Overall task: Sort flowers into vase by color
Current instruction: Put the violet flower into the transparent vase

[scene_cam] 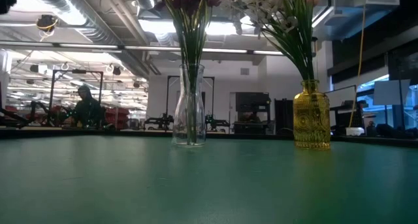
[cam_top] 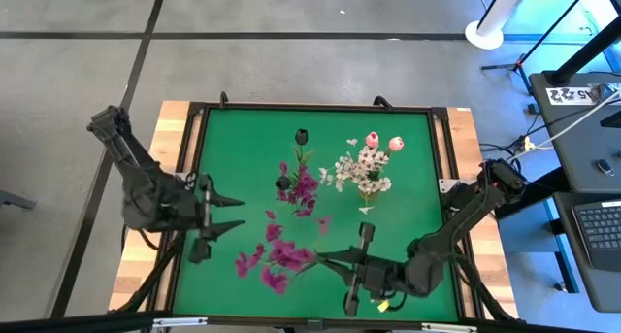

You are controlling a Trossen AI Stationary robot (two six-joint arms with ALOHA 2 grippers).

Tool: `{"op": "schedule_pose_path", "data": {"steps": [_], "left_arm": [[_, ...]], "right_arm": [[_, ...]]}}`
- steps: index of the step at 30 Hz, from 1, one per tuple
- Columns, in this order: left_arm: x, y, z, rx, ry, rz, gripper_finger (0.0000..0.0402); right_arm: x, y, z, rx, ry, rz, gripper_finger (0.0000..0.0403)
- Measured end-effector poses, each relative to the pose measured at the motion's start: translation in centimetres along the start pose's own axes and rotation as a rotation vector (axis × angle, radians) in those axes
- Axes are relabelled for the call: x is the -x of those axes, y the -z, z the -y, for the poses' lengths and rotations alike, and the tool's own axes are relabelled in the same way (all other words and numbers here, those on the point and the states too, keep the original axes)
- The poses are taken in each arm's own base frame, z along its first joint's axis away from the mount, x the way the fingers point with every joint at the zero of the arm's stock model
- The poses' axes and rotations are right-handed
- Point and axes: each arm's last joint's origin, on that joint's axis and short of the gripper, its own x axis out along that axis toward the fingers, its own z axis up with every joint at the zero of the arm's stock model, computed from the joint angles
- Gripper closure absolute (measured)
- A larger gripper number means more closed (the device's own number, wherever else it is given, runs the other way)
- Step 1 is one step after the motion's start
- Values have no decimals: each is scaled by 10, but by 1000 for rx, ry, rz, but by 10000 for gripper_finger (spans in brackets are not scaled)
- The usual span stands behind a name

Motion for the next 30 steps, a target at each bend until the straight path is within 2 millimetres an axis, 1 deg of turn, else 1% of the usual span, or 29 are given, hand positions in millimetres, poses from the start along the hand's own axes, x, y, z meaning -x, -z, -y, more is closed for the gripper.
{"op": "schedule_pose_path", "data": {"steps": [4,9,13,17,23,26,30], "left_arm": [[-18,14,11,-37,-11,-22,209],[-48,23,23,-40,72,17,209],[-66,30,28,-81,134,49,209],[-76,31,24,-59,134,64,209],[-88,24,16,38,250,122,209],[-92,21,13,64,280,165,209],[-98,21,13,75,310,196,209]], "right_arm": [[-10,-4,11,9,32,54,387],[-33,5,30,-18,49,48,380],[-46,13,39,-57,-5,40,383],[-52,20,44,-83,-37,8,381],[-57,26,47,-118,-76,-15,380],[-58,28,48,-127,-75,-31,380],[-60,29,49,-134,-87,-33,380]]}}
